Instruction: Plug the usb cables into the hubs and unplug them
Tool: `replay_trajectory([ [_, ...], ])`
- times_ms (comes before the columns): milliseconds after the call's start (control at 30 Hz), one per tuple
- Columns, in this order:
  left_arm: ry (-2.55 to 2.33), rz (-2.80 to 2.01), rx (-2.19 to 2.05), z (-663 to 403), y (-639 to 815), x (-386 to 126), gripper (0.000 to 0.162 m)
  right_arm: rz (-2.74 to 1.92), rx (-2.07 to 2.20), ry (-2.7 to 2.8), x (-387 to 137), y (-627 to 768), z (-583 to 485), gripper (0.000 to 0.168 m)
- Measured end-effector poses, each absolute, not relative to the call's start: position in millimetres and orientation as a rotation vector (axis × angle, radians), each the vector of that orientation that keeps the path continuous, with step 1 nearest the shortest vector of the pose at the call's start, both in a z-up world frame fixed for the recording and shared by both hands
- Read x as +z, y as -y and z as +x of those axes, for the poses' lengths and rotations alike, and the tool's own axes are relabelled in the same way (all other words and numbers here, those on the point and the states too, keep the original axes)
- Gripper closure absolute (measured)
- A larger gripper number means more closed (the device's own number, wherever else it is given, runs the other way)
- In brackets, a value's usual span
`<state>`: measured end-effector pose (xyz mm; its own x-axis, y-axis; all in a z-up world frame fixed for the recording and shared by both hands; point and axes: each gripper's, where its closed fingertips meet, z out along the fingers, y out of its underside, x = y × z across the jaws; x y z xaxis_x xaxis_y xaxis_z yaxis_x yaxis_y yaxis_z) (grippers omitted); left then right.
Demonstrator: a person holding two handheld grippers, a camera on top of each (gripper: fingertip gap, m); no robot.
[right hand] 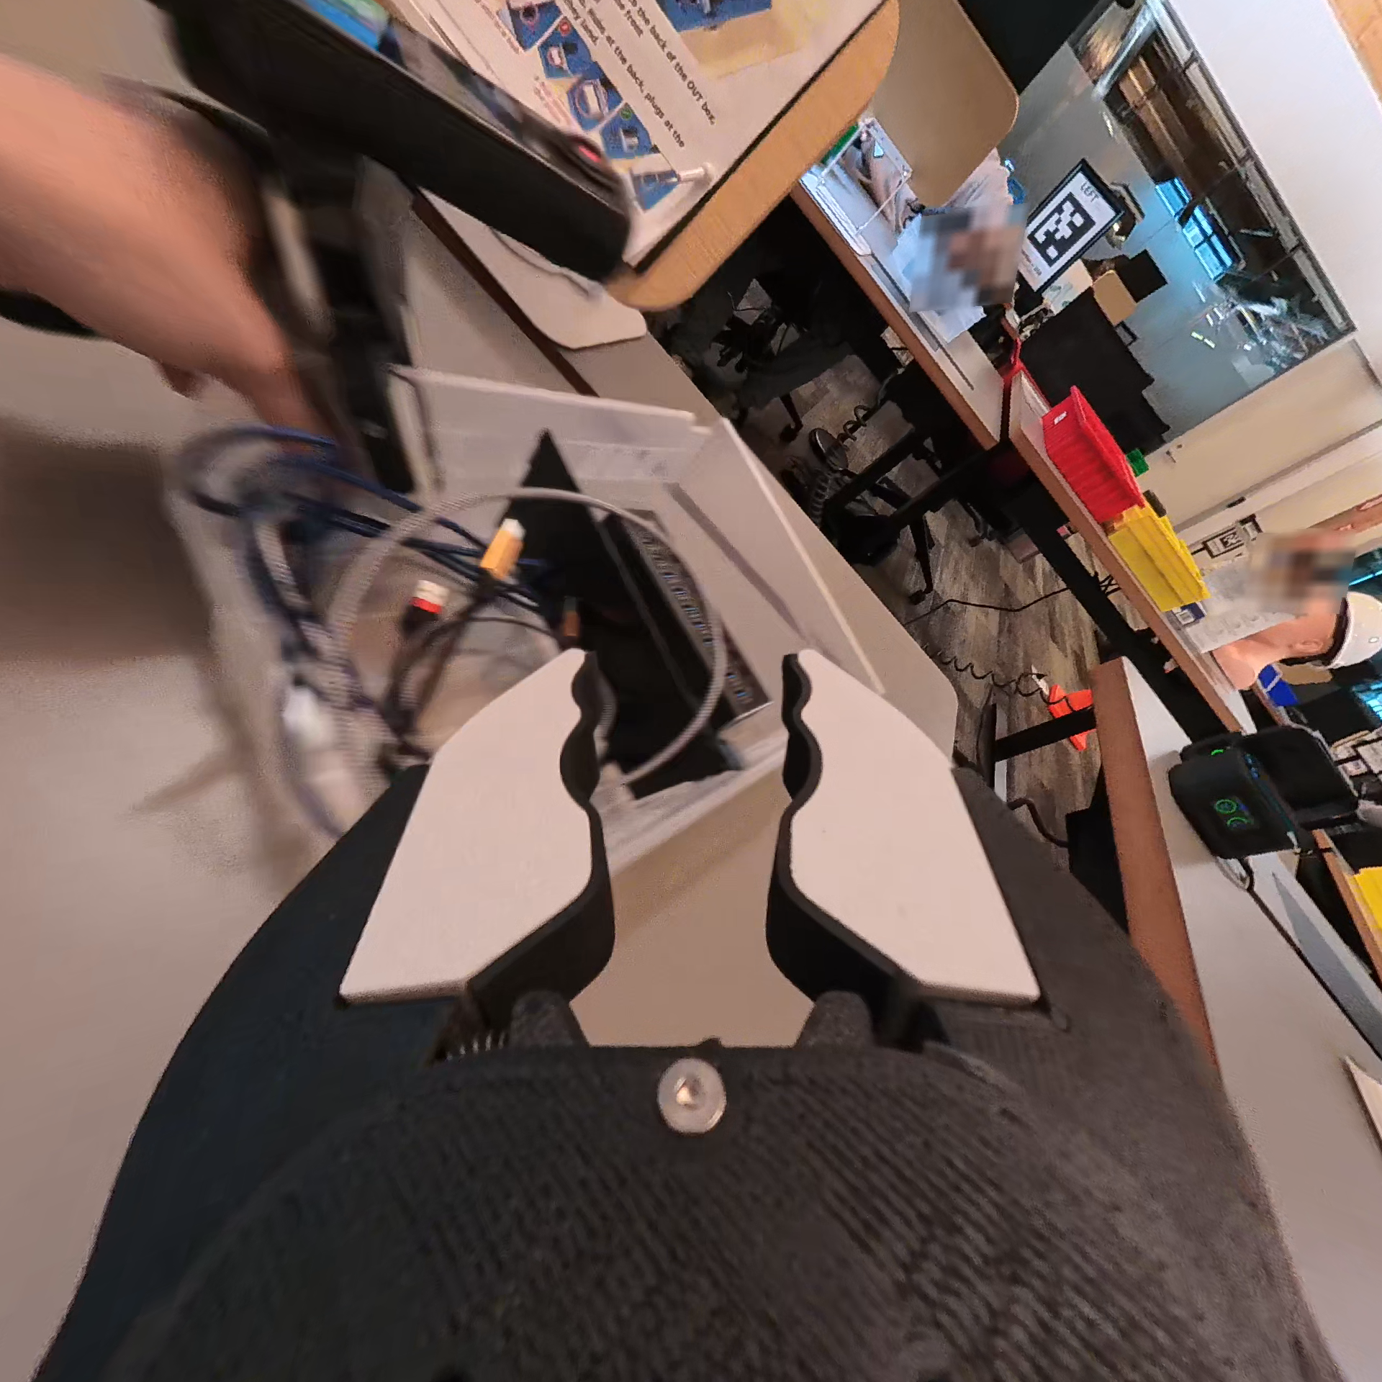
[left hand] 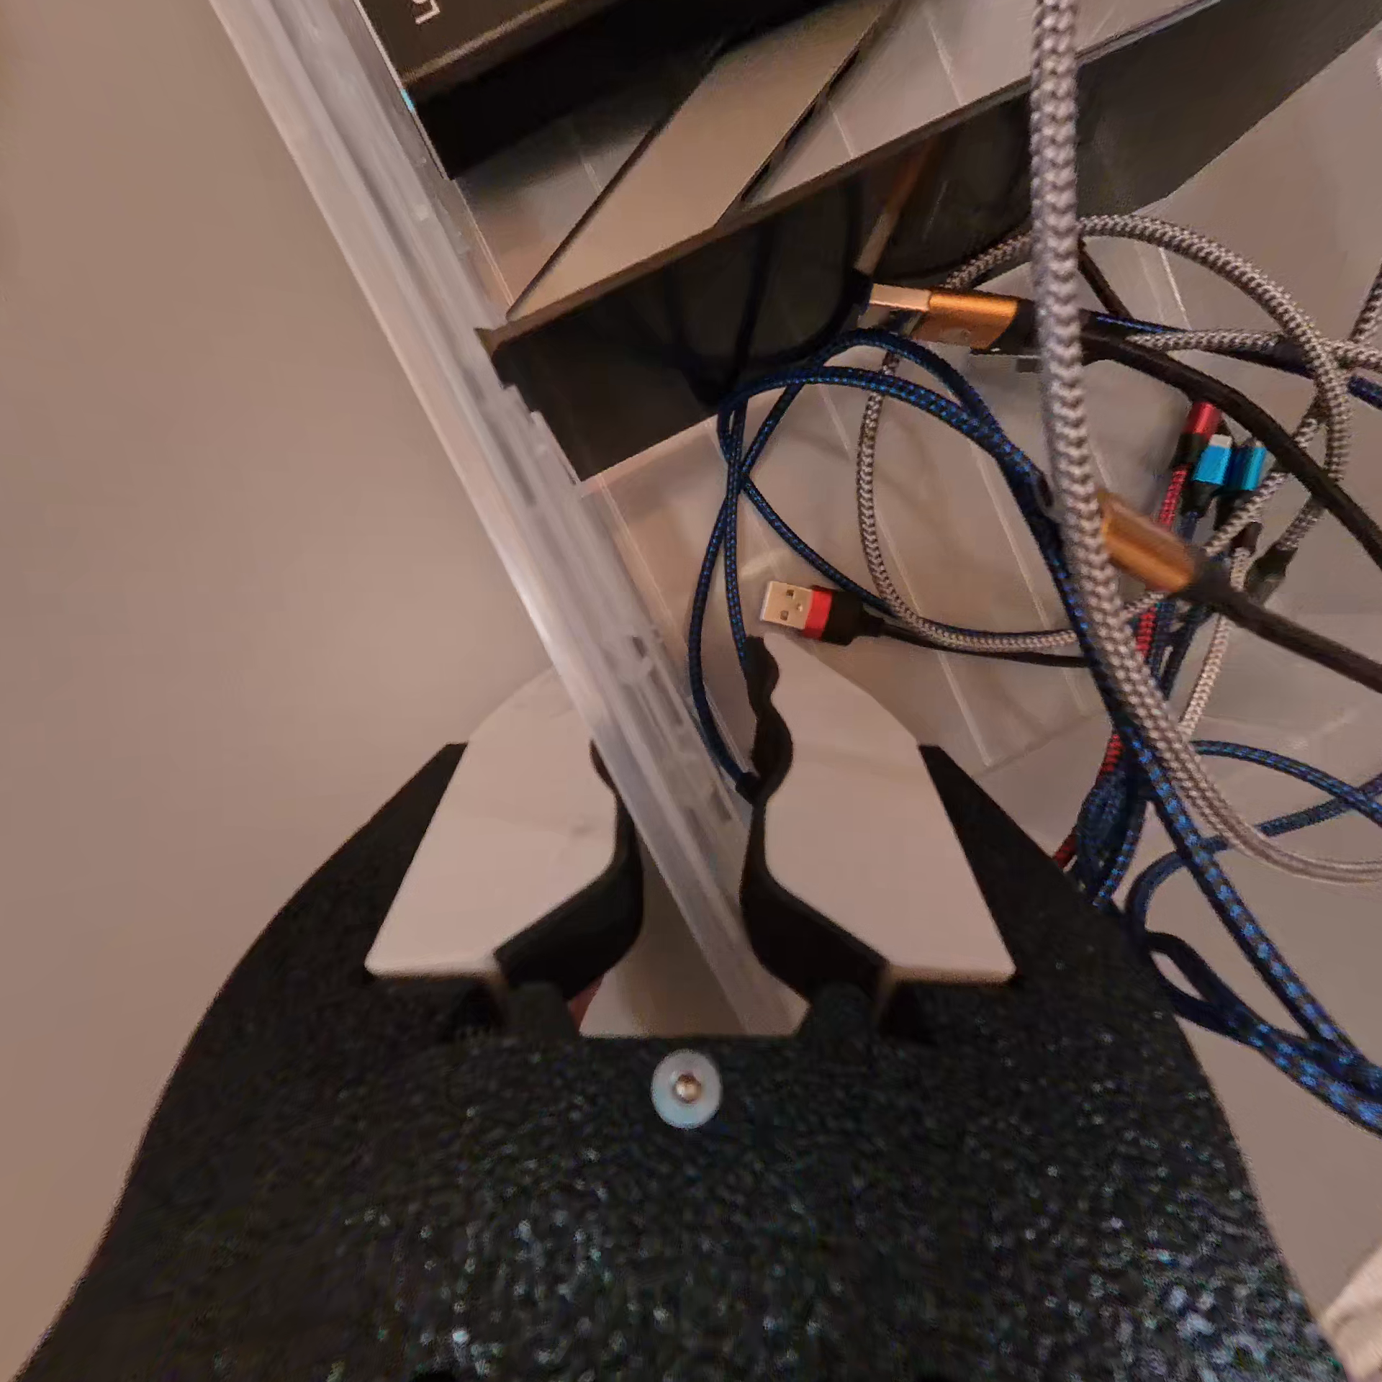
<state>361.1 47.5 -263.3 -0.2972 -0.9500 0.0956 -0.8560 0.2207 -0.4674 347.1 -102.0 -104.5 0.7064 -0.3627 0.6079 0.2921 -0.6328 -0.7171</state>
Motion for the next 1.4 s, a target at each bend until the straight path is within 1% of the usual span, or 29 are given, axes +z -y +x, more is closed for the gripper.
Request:
replay_trajectory([
  [233, -2.388, -1.589, -0.662, 168.9, -118.6, -262.1, 0.136, -1.963, -0.831, 0.043, -95.5, 58.1, 313.3, 0.121],
  [467, -2.364, -1.684, -0.632, -7.2, -189.3, -262.5, 0.138, -1.876, -0.562, 0.165, -110.0, -44.0, 243.6, 0.116],
  [633, -2.311, -1.801, -0.597, -93.1, -225.1, -263.0, 0.139, -1.826, -0.340, 0.087, -118.5, -129.4, 206.1, 0.107],
  [733, -2.258, -1.866, -0.604, -135.1, -247.4, -262.7, 0.139, -1.857, -0.233, 0.046, -133.8, -187.7, 190.8, 0.093],
  [800, -2.206, -1.920, -0.610, -160.2, -260.7, -262.4, 0.138, -1.879, -0.179, 0.039, -142.6, -223.9, 180.7, 0.087],
  [933, -2.068, -2.046, -0.590, -204.6, -283.9, -262.4, 0.137, -1.928, -0.094, 0.003, -154.4, -286.2, 168.4, 0.087],
  [1067, -1.958, -2.197, -0.485, -249.6, -304.4, -264.3, 0.141, -2.093, -0.166, -0.015, -190.4, -320.7, 177.3, 0.095],
  [1100, -1.929, -2.244, -0.455, -260.5, -309.5, -264.9, 0.142, -2.134, -0.210, -0.012, -201.3, -324.2, 183.8, 0.105],
  [1167, -1.852, -2.324, -0.424, -277.5, -320.1, -265.3, 0.142, -2.198, -0.203, 0.043, -221.5, -326.8, 185.1, 0.142],
  [1200, -1.811, -2.352, -0.424, -283.2, -324.6, -265.2, 0.143, -2.175, -0.166, 0.017, -222.0, -328.5, 185.3, 0.143],
  [1233, -1.763, -2.376, -0.426, -287.1, -329.4, -265.0, 0.143, -2.152, -0.116, -0.049, -219.5, -328.0, 188.4, 0.153],
  [1300, -1.663, -2.413, -0.436, -290.3, -338.6, -264.4, 0.143, -2.115, -0.149, -0.105, -217.1, -320.3, 204.2, 0.161],
  [1400, -1.515, -2.446, -0.431, -286.6, -354.9, -263.1, 0.142, -2.027, -0.065, -0.188, -203.1, -296.8, 215.4, 0.163],
])
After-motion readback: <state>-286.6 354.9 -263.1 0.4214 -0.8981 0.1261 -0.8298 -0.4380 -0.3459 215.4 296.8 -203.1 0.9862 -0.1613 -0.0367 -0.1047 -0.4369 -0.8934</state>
